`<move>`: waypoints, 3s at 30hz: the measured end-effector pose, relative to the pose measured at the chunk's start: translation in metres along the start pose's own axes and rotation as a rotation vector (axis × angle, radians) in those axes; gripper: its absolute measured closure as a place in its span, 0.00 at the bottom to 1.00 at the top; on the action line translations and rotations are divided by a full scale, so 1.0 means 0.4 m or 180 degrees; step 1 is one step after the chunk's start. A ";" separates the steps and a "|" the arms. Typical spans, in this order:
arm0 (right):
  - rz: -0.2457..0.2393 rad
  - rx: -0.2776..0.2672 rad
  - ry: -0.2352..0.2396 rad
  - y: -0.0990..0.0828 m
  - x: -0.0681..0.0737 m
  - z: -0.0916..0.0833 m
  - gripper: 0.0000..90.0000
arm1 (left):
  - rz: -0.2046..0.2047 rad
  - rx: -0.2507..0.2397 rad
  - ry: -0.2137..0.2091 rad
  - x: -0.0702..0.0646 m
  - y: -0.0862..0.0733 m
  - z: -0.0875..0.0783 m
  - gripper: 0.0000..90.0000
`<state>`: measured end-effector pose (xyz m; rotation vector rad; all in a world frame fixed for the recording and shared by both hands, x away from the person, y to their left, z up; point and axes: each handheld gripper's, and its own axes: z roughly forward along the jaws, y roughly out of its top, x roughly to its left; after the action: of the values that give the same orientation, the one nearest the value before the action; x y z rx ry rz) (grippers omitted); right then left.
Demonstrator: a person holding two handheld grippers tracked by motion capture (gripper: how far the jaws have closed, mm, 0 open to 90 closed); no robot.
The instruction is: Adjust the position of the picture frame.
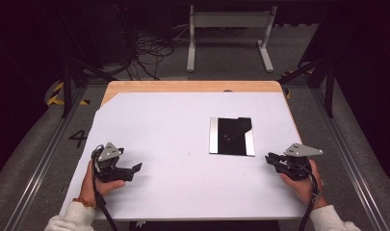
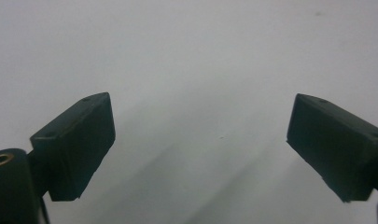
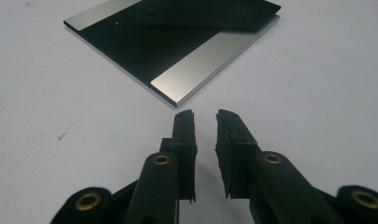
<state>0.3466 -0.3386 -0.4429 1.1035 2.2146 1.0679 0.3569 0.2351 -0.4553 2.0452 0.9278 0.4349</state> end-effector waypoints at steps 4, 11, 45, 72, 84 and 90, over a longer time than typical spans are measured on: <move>-0.0004 -0.0017 0.0005 0.006 -0.005 0.003 0.89 | 0.0133 -0.0046 0.0012 -0.025 -0.004 -0.005 0.11; 0.0045 -0.0001 -0.0003 0.032 -0.028 0.023 0.98 | 0.0366 0.0177 0.0036 -0.066 -0.023 0.023 0.15; 0.0272 0.0269 0.0085 0.105 -0.041 0.186 1.00 | 0.0443 0.0114 -0.0310 -0.065 -0.008 0.021 0.98; -0.0129 0.0308 0.0404 0.125 0.096 0.208 1.00 | 0.0513 0.0114 -0.0469 -0.078 0.065 0.097 1.00; -0.0197 0.0320 0.0498 0.132 0.126 0.216 1.00 | 0.0657 0.0212 -0.0614 -0.120 0.169 0.230 1.00; -0.0271 0.0315 0.0552 0.142 0.148 0.229 1.00 | 0.0717 0.0322 -0.0658 -0.135 0.188 0.289 1.00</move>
<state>0.3996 -0.2283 -0.4557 0.9795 2.4508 1.0637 0.4234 0.1029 -0.4626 2.2490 0.6089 0.2925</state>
